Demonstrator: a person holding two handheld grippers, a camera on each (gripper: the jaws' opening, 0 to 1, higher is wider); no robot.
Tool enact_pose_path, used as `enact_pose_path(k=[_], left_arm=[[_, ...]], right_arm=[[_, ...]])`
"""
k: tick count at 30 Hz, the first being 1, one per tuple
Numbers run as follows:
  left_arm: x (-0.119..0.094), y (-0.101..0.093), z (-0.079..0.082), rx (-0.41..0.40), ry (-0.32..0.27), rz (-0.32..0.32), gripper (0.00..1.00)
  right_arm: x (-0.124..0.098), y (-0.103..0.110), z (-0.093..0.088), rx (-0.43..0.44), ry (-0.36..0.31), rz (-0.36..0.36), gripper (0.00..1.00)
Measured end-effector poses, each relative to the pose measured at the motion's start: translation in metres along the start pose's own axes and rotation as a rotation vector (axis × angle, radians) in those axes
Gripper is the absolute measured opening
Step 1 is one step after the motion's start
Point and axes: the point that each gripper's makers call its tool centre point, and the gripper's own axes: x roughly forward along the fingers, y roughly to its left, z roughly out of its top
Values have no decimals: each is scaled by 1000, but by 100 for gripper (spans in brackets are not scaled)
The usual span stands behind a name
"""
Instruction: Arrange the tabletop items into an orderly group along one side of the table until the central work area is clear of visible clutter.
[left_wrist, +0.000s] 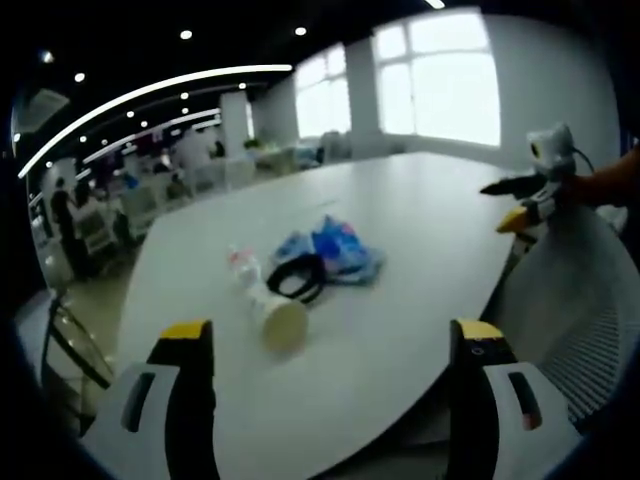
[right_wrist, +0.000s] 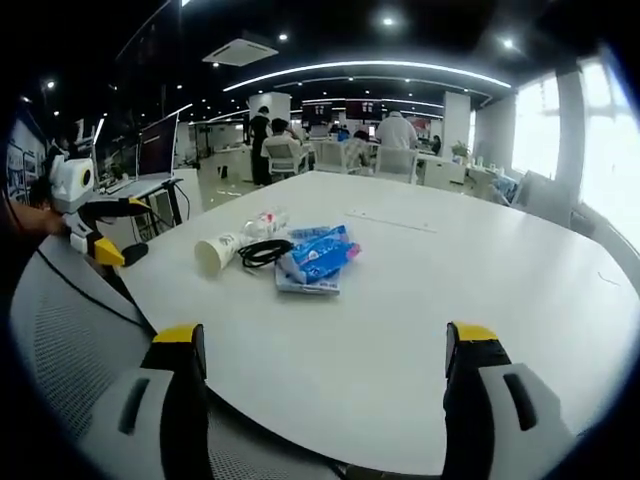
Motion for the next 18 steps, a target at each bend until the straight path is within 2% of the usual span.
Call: enact_pose_path(k=[18], left_arm=[[1, -1, -3, 8, 14, -7, 94]], right_arm=[[0, 1, 0, 3, 1, 2, 100]])
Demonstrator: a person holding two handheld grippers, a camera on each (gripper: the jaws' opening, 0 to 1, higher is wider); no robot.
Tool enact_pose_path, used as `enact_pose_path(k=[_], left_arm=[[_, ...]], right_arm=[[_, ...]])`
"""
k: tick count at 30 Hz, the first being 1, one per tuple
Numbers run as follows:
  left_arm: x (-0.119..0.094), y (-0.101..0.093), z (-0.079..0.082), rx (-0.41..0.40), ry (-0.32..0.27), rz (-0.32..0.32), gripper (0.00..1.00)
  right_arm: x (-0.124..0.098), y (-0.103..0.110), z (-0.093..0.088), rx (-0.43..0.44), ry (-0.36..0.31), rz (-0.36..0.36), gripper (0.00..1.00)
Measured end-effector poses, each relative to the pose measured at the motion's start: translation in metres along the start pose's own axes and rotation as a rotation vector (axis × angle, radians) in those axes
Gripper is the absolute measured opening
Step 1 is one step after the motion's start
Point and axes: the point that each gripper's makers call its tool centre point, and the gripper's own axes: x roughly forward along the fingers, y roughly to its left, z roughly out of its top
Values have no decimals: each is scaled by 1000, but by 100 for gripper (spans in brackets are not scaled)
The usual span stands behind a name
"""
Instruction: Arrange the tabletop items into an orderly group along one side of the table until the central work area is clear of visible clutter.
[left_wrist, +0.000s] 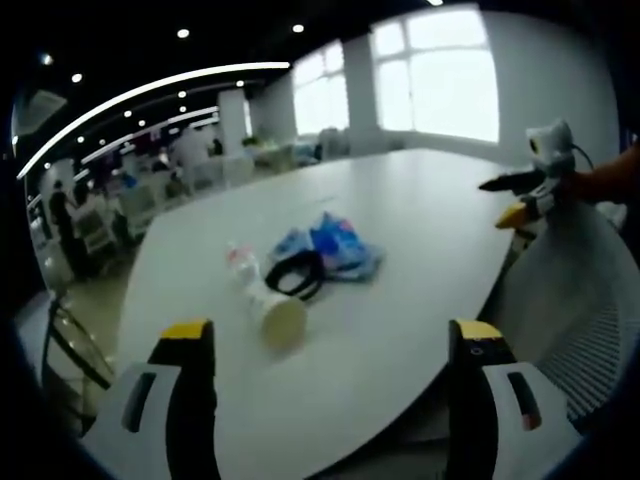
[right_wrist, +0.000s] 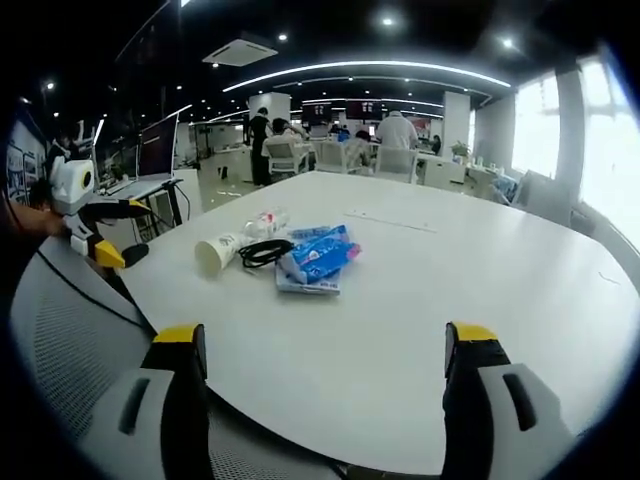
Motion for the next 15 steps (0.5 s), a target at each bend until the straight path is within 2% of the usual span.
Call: enact_pose_path(k=[15], left_arm=[[1, -1, -3, 6, 12, -8, 94]], right_arm=[[0, 0, -1, 2, 0, 2, 99]])
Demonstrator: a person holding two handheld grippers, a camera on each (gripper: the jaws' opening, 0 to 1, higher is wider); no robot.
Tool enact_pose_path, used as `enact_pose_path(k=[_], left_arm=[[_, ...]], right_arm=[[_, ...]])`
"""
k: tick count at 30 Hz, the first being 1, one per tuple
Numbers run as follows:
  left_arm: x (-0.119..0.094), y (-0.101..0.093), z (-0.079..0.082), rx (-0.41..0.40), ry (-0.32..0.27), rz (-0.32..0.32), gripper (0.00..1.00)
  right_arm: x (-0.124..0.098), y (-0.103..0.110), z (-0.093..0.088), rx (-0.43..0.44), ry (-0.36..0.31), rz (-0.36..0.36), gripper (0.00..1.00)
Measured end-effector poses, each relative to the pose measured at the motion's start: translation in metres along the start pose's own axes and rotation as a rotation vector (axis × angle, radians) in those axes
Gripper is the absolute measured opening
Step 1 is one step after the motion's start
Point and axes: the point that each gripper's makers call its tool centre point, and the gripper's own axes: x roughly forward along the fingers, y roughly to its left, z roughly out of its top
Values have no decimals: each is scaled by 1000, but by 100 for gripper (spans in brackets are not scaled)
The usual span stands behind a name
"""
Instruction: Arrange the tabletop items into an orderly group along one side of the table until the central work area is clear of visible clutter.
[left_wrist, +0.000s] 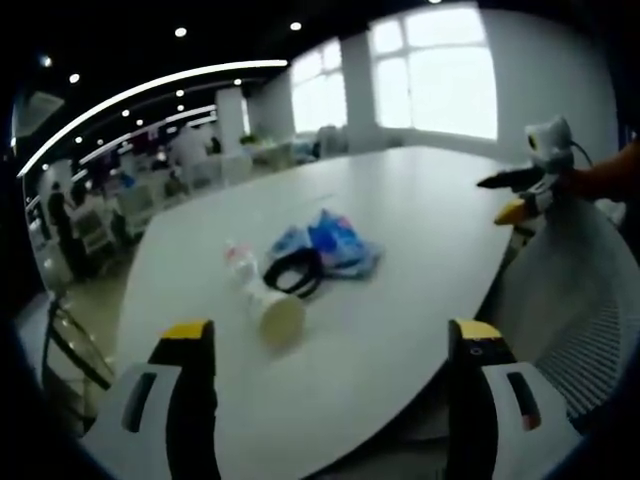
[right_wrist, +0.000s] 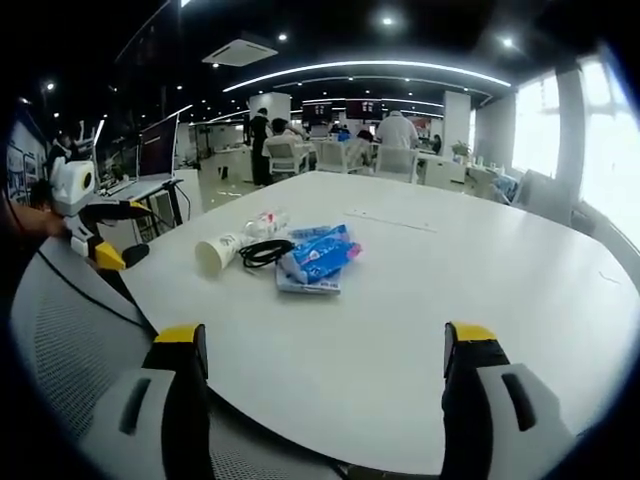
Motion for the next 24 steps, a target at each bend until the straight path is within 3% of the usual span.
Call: enact_pose_path(k=[24], left_arm=[[0, 2, 2, -5, -9, 8, 94]], right_arm=[[0, -1, 1, 0, -3, -5, 99]])
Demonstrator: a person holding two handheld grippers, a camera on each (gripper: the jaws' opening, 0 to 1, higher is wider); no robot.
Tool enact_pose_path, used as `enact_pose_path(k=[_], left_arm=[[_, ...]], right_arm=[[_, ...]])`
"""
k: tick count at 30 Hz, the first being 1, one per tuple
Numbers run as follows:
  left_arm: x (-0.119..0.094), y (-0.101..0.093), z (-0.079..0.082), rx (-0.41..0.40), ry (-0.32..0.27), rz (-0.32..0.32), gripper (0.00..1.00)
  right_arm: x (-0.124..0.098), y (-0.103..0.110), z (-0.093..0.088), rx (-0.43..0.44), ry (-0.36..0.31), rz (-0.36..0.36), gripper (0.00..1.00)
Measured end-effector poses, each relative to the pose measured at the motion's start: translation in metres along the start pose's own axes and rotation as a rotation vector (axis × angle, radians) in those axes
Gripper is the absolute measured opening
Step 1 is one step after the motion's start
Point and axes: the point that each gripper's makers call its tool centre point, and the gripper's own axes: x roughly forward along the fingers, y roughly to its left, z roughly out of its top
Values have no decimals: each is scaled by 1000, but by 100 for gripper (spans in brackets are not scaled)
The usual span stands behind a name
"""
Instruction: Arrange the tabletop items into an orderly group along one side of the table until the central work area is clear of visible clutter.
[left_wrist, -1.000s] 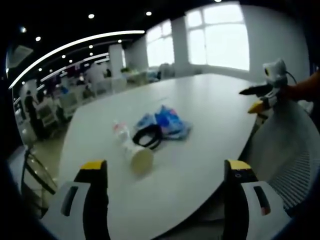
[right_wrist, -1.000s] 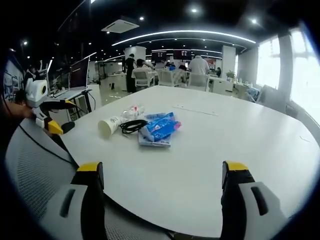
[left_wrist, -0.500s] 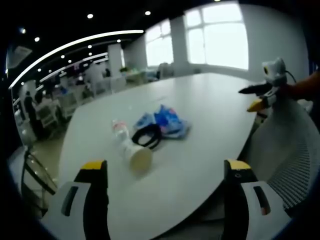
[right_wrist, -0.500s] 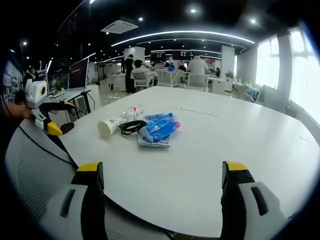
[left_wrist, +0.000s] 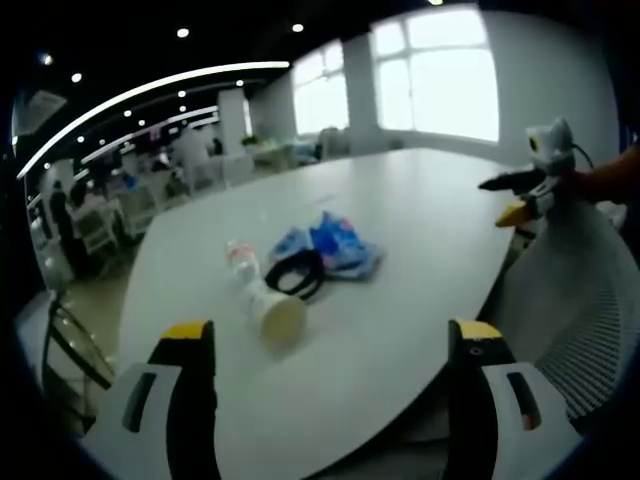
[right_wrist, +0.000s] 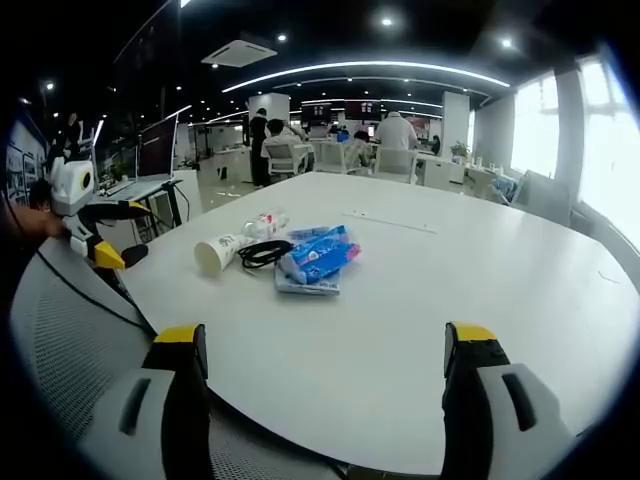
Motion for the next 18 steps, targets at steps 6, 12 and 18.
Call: enact_pose_path(k=[6, 12, 18], left_arm=[[0, 0, 0, -4, -3, 1, 94], [0, 1, 1, -10, -5, 3, 94], [0, 0, 1, -12, -3, 1, 94]], right_arm=[[0, 0, 0, -1, -2, 0, 99], [0, 0, 0, -1, -1, 0, 99], [0, -1, 1, -1, -3, -2, 99]])
